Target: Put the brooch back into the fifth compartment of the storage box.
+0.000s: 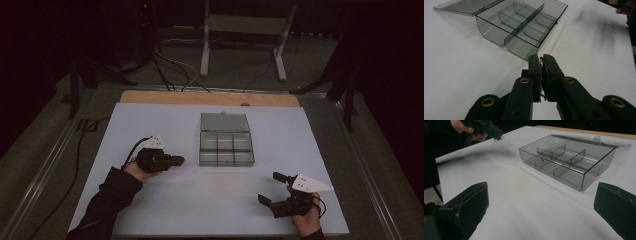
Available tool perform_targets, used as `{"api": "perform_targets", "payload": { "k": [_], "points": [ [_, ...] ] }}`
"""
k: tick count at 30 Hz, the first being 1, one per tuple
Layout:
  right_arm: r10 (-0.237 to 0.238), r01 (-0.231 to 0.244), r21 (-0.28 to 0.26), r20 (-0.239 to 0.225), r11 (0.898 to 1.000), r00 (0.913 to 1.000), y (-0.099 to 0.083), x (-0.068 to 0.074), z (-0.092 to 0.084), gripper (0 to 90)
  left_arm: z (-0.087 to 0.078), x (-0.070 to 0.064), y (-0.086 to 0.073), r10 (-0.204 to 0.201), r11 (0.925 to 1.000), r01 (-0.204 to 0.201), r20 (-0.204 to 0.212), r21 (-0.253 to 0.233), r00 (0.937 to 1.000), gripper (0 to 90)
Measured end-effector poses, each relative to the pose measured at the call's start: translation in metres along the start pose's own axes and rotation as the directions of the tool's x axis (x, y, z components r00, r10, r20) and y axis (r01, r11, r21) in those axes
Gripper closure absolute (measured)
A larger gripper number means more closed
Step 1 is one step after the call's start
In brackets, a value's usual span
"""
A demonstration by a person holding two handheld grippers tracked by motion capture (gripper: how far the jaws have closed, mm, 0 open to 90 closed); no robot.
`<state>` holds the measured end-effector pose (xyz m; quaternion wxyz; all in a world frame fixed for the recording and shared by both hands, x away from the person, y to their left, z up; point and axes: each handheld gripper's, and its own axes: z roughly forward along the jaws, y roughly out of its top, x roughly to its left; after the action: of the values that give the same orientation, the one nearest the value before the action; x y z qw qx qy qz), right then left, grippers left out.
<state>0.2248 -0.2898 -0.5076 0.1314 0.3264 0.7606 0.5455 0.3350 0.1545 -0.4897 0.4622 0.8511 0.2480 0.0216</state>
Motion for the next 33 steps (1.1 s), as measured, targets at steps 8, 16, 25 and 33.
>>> {"api": "perform_targets", "payload": {
  "k": [8, 16, 25, 33],
  "points": [
    [0.001, -0.001, -0.003, -0.002, 1.0, 1.0, 0.0, 0.0, 0.0, 0.0, 0.016, 0.001, 0.015, 0.011, 0.9999, -0.011, 0.009, 0.003, 0.9999, 87.9],
    [0.003, -0.003, -0.001, -0.005, 1.0, 1.0, 0.0, 0.0, 0.0, 0.0, 0.035, 0.002, 0.029, 0.016, 0.9999, -0.015, 0.034, -0.007, 0.9993, 87.8],
    [-0.003, 0.003, 0.007, -0.017, 1.0, 0.9998, -0.001, 0.001, 0.002, 0.0, 0.057, 0.002, 0.043, 0.024, 0.9997, -0.024, 0.062, -0.005, 0.9978, 87.8],
    [0.002, -0.002, 0.002, -0.015, 1.0, 0.9999, -0.001, 0.0, 0.001, 0.0, 0.073, -0.003, 0.057, 0.043, 0.999, -0.043, 0.067, -0.014, 0.9968, 87.8]
  ]
}}
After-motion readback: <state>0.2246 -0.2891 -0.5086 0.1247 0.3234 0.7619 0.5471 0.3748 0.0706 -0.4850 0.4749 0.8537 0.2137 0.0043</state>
